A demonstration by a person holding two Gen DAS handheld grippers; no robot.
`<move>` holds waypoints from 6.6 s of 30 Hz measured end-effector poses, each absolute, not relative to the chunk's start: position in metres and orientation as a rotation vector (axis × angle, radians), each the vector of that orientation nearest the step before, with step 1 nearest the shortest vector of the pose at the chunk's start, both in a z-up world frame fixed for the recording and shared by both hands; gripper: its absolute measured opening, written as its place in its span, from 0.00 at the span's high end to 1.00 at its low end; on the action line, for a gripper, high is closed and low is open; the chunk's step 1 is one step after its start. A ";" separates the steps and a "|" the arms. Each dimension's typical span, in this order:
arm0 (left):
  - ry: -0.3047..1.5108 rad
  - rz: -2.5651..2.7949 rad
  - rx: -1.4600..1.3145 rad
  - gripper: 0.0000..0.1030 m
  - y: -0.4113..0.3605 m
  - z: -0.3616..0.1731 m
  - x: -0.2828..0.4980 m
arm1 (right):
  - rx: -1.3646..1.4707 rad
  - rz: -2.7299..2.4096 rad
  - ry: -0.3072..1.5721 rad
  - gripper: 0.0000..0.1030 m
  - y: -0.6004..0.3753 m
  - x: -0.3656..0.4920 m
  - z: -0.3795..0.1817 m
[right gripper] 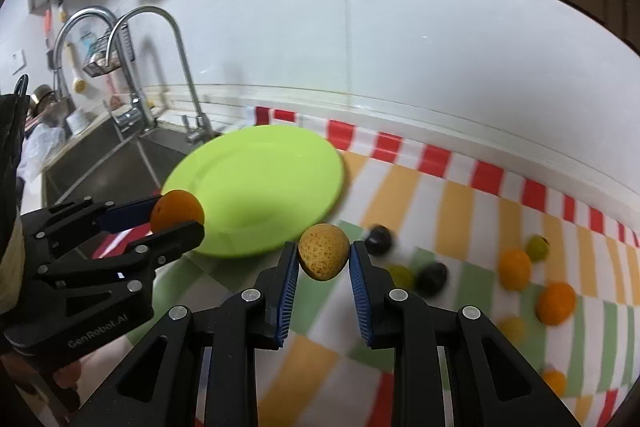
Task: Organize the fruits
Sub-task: 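Carry both fruits onto the green plate and open both tools to release, then withdraw both open tools from the plate back over the remaining fruits, then grasp a brown round fruit with the left tool while the right tool grasps a mandarin, then carry both held fruits onto the green plate and open both tools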
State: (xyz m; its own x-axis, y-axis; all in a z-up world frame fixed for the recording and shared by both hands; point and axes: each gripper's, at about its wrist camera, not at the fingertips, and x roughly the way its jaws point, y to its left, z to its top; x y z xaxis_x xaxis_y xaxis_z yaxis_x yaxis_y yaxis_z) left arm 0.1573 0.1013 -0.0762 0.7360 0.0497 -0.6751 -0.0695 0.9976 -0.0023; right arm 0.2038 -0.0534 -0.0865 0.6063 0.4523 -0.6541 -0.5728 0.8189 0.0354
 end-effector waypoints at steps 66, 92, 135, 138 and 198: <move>0.543 -0.007 0.025 0.30 0.060 -0.002 0.122 | -0.068 0.446 0.547 0.50 -0.115 0.166 -0.022; 0.485 -0.356 0.207 0.23 -0.045 -0.011 0.137 | -0.009 0.108 0.545 0.45 -0.225 0.125 -0.033; 0.743 -0.714 0.350 0.56 -0.114 -0.122 0.230 | 0.044 0.084 0.814 0.49 -0.243 0.184 -0.133; 0.757 -0.710 0.346 0.59 -0.117 -0.124 0.233 | 0.060 0.088 0.824 0.51 -0.246 0.187 -0.136; 0.626 -0.219 0.079 0.73 0.015 -0.036 0.162 | -0.050 0.420 0.580 0.68 -0.146 0.163 -0.046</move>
State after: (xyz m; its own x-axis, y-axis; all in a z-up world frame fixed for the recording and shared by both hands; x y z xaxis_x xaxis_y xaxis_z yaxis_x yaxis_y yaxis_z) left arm 0.1620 0.0145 -0.0357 0.7879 -0.1796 -0.5891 0.2273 0.9738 0.0072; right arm 0.1630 -0.1456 -0.0463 0.7547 0.3707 -0.5413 -0.3983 0.9145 0.0709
